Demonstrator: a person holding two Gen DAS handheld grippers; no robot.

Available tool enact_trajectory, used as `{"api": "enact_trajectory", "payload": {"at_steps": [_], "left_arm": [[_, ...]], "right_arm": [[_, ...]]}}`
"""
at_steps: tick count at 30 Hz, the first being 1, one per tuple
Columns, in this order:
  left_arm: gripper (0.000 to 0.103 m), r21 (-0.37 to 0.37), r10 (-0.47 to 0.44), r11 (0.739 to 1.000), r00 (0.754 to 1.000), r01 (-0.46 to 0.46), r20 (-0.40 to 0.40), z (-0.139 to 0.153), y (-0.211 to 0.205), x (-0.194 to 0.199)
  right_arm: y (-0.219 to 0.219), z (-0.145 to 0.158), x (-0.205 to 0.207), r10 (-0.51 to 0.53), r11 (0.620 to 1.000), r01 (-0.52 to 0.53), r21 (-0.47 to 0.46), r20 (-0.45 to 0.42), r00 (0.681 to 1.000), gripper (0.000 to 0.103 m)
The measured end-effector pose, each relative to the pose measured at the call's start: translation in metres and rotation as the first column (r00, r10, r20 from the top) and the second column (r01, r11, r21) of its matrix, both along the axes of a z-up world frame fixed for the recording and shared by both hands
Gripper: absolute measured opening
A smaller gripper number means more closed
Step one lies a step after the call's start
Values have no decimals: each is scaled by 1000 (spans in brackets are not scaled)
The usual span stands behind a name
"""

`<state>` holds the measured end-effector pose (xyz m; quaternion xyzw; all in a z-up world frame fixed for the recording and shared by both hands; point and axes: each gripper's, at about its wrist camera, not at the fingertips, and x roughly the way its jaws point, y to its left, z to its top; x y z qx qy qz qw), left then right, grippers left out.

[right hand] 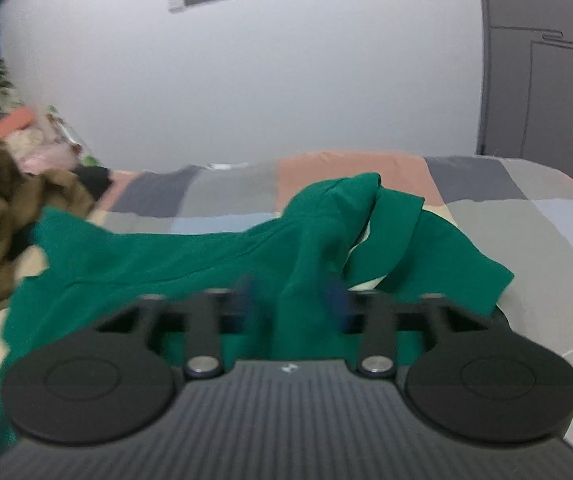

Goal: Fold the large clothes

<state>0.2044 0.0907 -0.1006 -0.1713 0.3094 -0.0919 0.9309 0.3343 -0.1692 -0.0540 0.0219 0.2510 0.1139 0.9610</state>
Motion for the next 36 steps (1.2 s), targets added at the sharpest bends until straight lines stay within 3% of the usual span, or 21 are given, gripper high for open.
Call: {"api": "enact_trajectory", "payload": {"at_steps": [7, 12, 18, 25, 28, 32, 36], "left_arm": [[65, 27, -17, 1000, 999, 15, 41, 2, -13, -6], [65, 53, -47, 998, 998, 45, 49, -3, -26, -6], [65, 93, -64, 993, 997, 67, -31, -27, -39, 8], [66, 67, -56, 996, 993, 63, -106, -48, -40, 25], [66, 63, -56, 996, 993, 63, -107, -46, -39, 23], [66, 49, -47, 997, 991, 53, -125, -32, -33, 14], [66, 97, -35, 994, 993, 46, -111, -14, -29, -6]], "right_arm": [[-16, 6, -85, 95, 993, -97, 65, 40, 995, 56], [-3, -8, -121, 189, 979, -189, 73, 8, 982, 56], [14, -46, -118, 223, 975, -220, 40, -89, 971, 53], [23, -76, -96, 220, 975, -221, 13, -164, 962, 54], [25, -76, -99, 223, 974, -224, 7, -159, 962, 55], [7, -64, -105, 214, 974, -197, 108, -184, 959, 54], [-17, -45, -123, 199, 972, -171, 159, -178, 964, 55]]}}
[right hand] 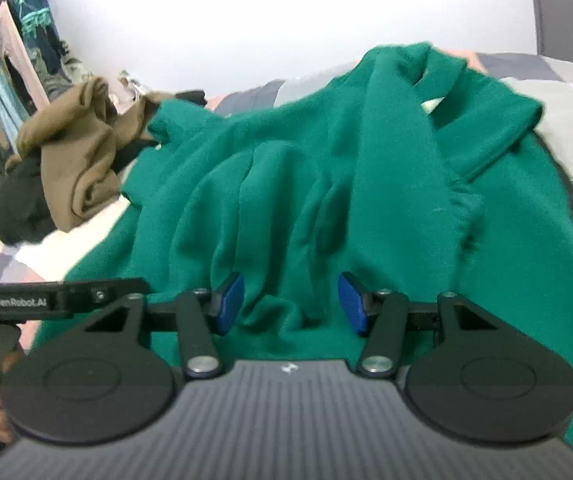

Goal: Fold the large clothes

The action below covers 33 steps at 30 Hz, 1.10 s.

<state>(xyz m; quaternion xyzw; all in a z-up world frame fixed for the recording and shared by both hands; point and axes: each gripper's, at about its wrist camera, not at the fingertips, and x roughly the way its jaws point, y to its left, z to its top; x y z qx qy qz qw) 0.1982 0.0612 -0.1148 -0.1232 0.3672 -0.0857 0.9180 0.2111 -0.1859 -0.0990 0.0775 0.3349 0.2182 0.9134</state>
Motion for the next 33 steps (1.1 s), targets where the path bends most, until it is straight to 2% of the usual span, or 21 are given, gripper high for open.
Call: {"api": "enact_trajectory", "payload": {"at_steps": [5, 10, 12, 13, 16, 19, 21, 24, 27, 31, 33], "left_arm": [[67, 43, 12, 999, 1000, -13, 21, 16, 0, -22], [67, 81, 11, 997, 1000, -13, 20, 21, -3, -43], [67, 86, 32, 996, 999, -32, 3, 19, 1, -49], [67, 88, 47, 995, 999, -46, -7, 18, 5, -52], [68, 88, 119, 989, 993, -116, -25, 18, 23, -58], [70, 99, 244, 966, 969, -240, -37, 21, 52, -59], [71, 59, 320, 947, 946, -317, -49, 21, 76, -60], [71, 17, 391, 920, 913, -392, -117, 12, 105, -58], [71, -35, 413, 904, 891, -426, -190, -2, 118, -57], [71, -71, 404, 900, 882, -431, -241, -12, 120, -57], [72, -70, 399, 901, 881, -428, -254, -14, 115, -57]], "right_arm": [[-30, 16, -24, -74, 997, 74, 3, -2, 997, 55], [-60, 21, -34, -182, 982, 180, -49, -40, 982, 57], [-79, 19, -36, -232, 972, 228, -52, -82, 969, 77], [-86, 18, -36, -253, 967, 249, -56, -98, 962, 83], [-110, 11, -35, -331, 943, 324, -74, -151, 931, 85], [-136, 2, -28, -381, 924, 379, -51, -220, 898, 84], [-151, -5, -23, -368, 924, 383, -1, -279, 887, 84], [-167, -11, -18, -370, 914, 404, 46, -316, 873, 84], [-172, -9, -21, -380, 903, 423, 78, -315, 870, 84], [-183, 0, -26, -455, 879, 477, 26, -255, 853, 85], [-192, -9, -21, -465, 872, 489, 9, -295, 834, 85]]}}
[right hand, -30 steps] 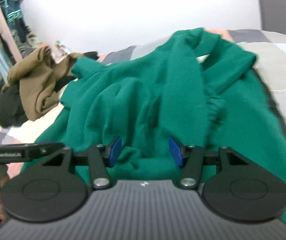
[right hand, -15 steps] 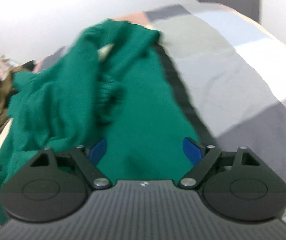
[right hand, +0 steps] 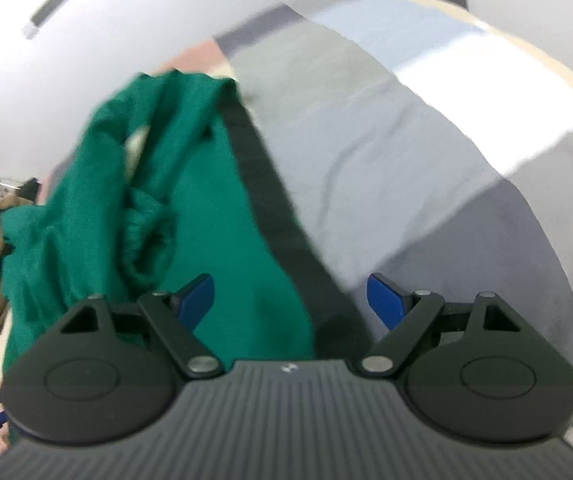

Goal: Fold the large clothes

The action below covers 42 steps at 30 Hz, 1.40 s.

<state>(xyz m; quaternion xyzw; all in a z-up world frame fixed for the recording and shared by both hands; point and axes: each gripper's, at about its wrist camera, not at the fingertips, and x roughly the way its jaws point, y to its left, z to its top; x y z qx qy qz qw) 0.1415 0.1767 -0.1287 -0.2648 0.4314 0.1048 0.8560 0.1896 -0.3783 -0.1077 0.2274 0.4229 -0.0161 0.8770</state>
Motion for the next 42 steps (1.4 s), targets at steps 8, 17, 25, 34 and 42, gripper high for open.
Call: {"api": "enact_trajectory", "payload": {"at_steps": [8, 17, 25, 34, 42], "left_arm": [[73, -226, -79, 970, 996, 86, 41, -12, -5, 0], [73, -402, -159, 903, 987, 152, 16, -26, -24, -13], [72, -414, -180, 893, 983, 176, 29, -30, -31, -21], [72, -433, -179, 886, 984, 165, 10, -37, -36, -18], [11, -412, -131, 901, 990, 139, 46, -17, -33, -26]], "right_arm": [[-9, -33, 3, 48, 957, -23, 289, -81, 996, 87], [26, -19, -6, 229, 859, -225, 459, 48, 972, 87], [45, -29, -1, 216, 941, -181, 287, -94, 972, 86], [58, -26, 0, 322, 877, -283, 389, -37, 946, 81], [63, -8, -15, 237, 926, -224, 305, -6, 971, 16]]}}
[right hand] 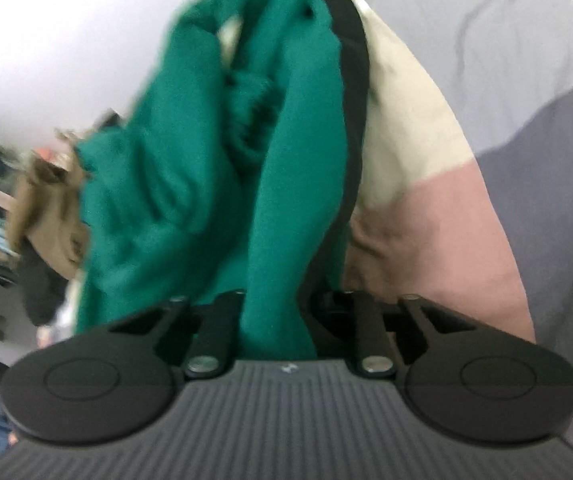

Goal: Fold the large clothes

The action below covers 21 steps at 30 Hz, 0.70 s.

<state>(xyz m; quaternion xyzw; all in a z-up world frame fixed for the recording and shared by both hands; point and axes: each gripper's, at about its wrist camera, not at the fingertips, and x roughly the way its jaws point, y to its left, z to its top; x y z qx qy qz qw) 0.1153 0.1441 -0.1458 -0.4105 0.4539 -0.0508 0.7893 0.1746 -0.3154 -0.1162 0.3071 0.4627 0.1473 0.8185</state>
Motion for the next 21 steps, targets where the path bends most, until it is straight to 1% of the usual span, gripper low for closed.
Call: {"api": "enact_trajectory", "payload": {"at_steps": [3, 5, 7, 10, 11, 13, 18, 21], "left_arm": [[10, -75, 53, 996, 996, -47, 74, 20, 18, -11], [9, -127, 60, 991, 991, -44, 123, 38, 26, -17], [9, -155, 66, 987, 985, -40, 162, 54, 32, -24], [9, -206, 84, 978, 972, -38, 219, 80, 47, -37], [9, -218, 88, 975, 968, -36, 236, 87, 39, -31], [9, -238, 85, 971, 958, -18, 275, 105, 41, -39], [9, -255, 57, 966, 935, 37, 351, 143, 50, -82], [9, -260, 42, 964, 922, 65, 385, 155, 53, -114]], "right_arm": [[-13, 26, -12, -7, 995, -3, 103, 92, 996, 14], [-23, 44, -21, -16, 988, -7, 157, 145, 989, 13], [-27, 63, -32, -26, 986, -8, 168, 198, 980, 13], [-32, 89, -47, -49, 964, -26, 266, 271, 961, 12], [-30, 98, -48, -45, 960, -41, 278, 295, 954, 12], [-29, 118, -60, -28, 958, -71, 279, 338, 941, 12], [-40, 153, -95, -51, 938, -99, 333, 414, 909, 12], [-47, 166, -125, -55, 935, -111, 338, 445, 894, 12]]}}
